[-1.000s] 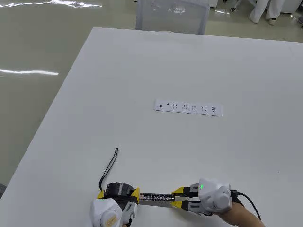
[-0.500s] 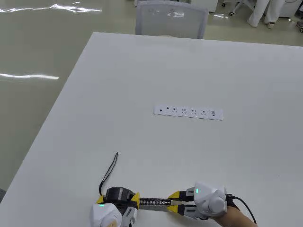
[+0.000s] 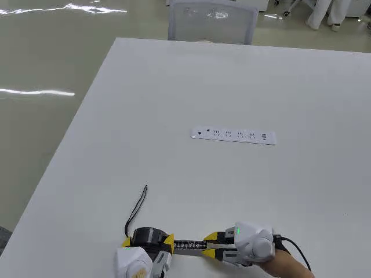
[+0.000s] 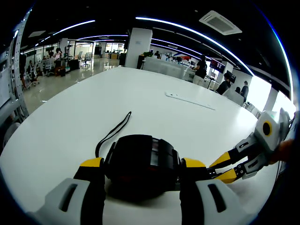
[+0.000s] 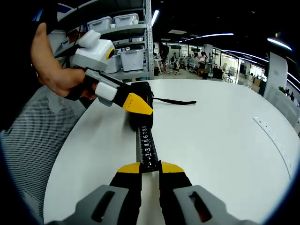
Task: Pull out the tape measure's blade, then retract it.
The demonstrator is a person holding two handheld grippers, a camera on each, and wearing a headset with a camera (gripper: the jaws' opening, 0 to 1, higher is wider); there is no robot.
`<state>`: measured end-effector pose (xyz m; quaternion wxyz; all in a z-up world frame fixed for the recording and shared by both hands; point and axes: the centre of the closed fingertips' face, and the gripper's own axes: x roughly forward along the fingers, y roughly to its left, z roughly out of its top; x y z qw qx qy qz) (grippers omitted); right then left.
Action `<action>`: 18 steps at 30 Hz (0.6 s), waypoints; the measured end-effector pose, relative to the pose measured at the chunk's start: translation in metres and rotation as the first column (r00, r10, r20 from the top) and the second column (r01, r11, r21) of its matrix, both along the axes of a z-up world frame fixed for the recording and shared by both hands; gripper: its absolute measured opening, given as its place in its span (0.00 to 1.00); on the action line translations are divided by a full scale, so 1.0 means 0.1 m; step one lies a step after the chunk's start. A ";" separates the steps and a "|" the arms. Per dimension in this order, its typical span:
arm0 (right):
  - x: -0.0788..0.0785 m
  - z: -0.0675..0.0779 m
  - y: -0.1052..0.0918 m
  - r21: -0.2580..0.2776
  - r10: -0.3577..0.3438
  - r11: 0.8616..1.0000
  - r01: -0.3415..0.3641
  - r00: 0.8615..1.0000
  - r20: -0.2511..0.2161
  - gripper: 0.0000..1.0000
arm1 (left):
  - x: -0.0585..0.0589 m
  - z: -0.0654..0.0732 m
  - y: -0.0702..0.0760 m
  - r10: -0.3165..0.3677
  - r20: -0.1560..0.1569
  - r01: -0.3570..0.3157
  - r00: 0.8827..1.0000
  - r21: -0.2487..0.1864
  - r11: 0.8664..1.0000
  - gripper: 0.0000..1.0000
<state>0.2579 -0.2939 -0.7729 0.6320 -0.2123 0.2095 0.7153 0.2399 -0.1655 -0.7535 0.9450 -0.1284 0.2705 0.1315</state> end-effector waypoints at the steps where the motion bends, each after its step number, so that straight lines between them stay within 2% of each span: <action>1: 0.00 -0.01 0.01 0.000 0.000 1.000 0.000 1.000 0.001 0.12 | 0.00 0.00 0.00 0.000 0.000 0.000 1.000 0.000 1.000 0.61; 18: -0.04 -0.01 0.16 0.010 0.007 1.000 -0.007 1.000 0.004 0.12 | 0.00 0.00 0.01 0.009 0.000 -0.009 1.000 -0.013 1.000 0.62</action>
